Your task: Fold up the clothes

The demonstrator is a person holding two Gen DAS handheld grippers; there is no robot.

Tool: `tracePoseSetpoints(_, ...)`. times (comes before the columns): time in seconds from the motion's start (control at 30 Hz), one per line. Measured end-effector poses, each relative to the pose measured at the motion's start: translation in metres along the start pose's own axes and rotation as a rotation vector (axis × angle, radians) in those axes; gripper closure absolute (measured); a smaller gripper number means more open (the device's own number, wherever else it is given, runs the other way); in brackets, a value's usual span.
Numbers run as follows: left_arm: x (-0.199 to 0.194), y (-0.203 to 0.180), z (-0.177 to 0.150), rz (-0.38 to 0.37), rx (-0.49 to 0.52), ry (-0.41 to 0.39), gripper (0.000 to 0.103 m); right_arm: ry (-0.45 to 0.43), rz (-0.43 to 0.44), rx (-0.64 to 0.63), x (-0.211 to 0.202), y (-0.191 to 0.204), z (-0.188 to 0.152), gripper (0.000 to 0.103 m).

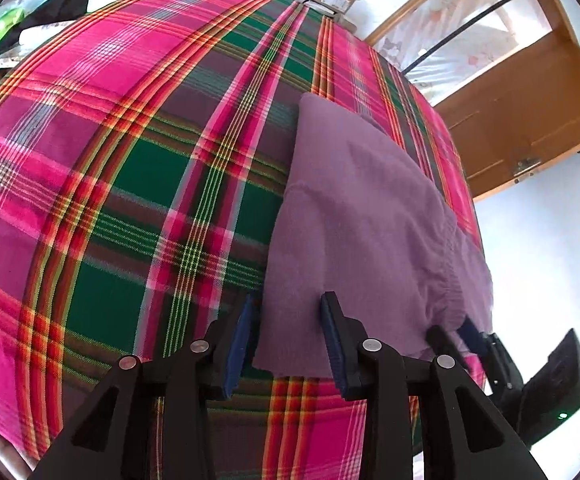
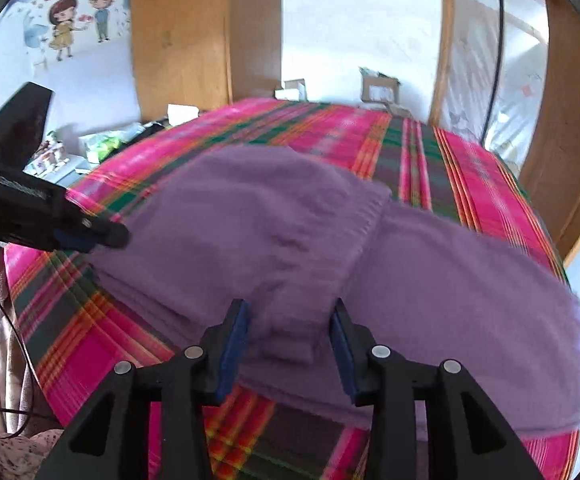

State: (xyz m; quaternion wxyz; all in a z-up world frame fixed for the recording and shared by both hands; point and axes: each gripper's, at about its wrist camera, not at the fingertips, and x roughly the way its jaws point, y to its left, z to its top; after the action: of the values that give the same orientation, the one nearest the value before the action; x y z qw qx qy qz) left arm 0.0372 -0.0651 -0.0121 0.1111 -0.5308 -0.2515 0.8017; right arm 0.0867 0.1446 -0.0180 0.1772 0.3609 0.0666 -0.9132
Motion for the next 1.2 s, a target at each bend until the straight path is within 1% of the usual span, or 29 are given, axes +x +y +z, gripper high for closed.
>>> tracePoseSetpoints(0.1,-0.005,0.004,-0.004,-0.006,0.010,0.001,0.066,-0.008,0.008,0.024,-0.007,-0.003,-0.005,0.061)
tracePoseSetpoints(0.17,0.001,-0.001,-0.002,-0.013,0.009,0.002,0.066,-0.014,0.014,0.040,-0.012,-0.006,-0.008,0.061)
tracePoseSetpoints(0.33,0.000,0.003,-0.002,-0.038,0.007,0.004,0.066,-0.033,0.029,0.072,-0.024,-0.009,-0.015,0.061)
tracePoseSetpoints(0.5,-0.002,0.009,-0.002,-0.053,0.011,0.009,0.066,-0.115,0.068,-0.004,-0.030,0.018,-0.006,0.061)
tracePoseSetpoints(0.6,0.000,0.010,0.000,-0.057,0.024,0.013,0.066,-0.091,0.105,-0.061,-0.020,0.038,-0.001,0.061)
tracePoseSetpoints(0.73,0.003,0.014,0.008,-0.089,0.006,0.030,0.066,-0.054,0.133,-0.139,-0.003,0.062,0.004,0.061)
tracePoseSetpoints(1.03,0.011,0.021,0.025,-0.170,-0.032,0.085,0.066,-0.040,0.189,-0.317,0.014,0.104,0.006,0.057)
tracePoseSetpoints(1.1,0.012,0.022,0.026,-0.190,-0.037,0.100,0.066,-0.041,0.185,-0.334,0.015,0.109,0.006,0.055)
tracePoseSetpoints(1.2,0.012,0.024,0.030,-0.217,-0.046,0.114,0.066,-0.039,0.154,-0.352,0.019,0.115,0.005,0.054)
